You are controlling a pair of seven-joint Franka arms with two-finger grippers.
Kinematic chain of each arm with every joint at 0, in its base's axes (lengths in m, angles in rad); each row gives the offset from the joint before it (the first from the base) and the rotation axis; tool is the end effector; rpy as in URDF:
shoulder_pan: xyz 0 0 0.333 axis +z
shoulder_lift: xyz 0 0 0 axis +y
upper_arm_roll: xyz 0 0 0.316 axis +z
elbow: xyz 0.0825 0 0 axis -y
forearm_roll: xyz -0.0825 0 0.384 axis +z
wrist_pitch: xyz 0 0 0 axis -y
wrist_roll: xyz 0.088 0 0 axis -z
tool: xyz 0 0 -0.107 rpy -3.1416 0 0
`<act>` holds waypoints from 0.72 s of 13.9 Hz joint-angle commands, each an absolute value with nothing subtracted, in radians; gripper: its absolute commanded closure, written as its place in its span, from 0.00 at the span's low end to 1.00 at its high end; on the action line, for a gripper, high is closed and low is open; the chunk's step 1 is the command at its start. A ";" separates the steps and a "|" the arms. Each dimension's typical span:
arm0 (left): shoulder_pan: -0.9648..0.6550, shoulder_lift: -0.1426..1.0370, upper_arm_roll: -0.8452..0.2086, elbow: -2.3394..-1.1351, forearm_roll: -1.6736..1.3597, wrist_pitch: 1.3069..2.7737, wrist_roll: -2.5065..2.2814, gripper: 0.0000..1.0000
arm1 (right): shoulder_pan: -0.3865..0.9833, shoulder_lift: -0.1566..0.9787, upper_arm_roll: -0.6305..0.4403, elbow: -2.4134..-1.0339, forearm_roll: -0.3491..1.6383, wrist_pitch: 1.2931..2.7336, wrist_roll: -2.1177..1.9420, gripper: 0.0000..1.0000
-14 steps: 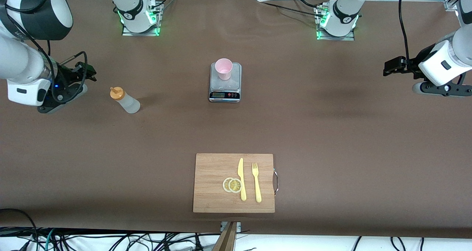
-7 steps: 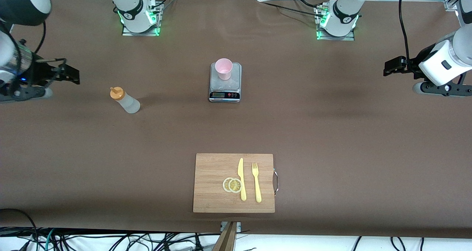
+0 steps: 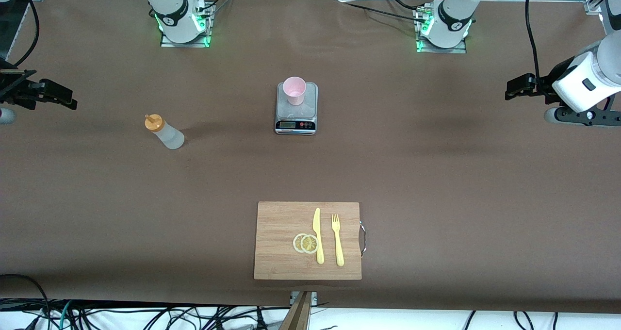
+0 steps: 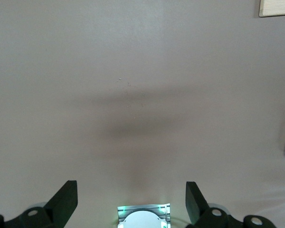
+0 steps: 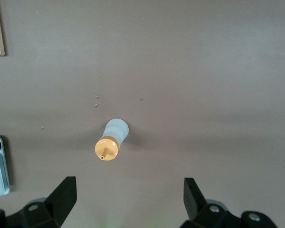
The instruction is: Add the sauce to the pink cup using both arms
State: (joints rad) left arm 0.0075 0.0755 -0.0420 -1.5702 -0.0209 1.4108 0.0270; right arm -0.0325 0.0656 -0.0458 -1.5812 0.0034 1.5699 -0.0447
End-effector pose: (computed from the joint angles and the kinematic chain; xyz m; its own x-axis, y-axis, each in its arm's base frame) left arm 0.5555 -0.0209 0.5709 0.9706 -0.0645 -0.2319 -0.0590 -0.9978 0.0303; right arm 0.5700 -0.0436 0.5826 0.9965 -0.0335 -0.0767 -0.0339 -0.9994 -0.0038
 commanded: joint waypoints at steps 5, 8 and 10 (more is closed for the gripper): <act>0.015 0.091 -0.051 -1.532 -0.012 1.401 0.049 0.00 | -0.028 0.040 -0.041 -1.578 0.011 1.568 0.017 0.00; 0.012 0.098 -0.051 -1.531 -0.012 1.401 0.049 0.00 | -0.025 0.041 -0.040 -1.577 0.008 1.574 0.017 0.00; 0.014 0.098 -0.051 -1.531 -0.012 1.401 0.049 0.00 | -0.026 0.041 -0.040 -1.577 0.009 1.585 0.017 0.00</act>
State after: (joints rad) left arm 0.0075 0.0778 -0.0431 -1.5669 -0.0209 1.4108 0.0270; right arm -0.0260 0.0540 -0.0426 -1.5802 0.0047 1.5748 0.0093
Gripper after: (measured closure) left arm 0.000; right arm 0.000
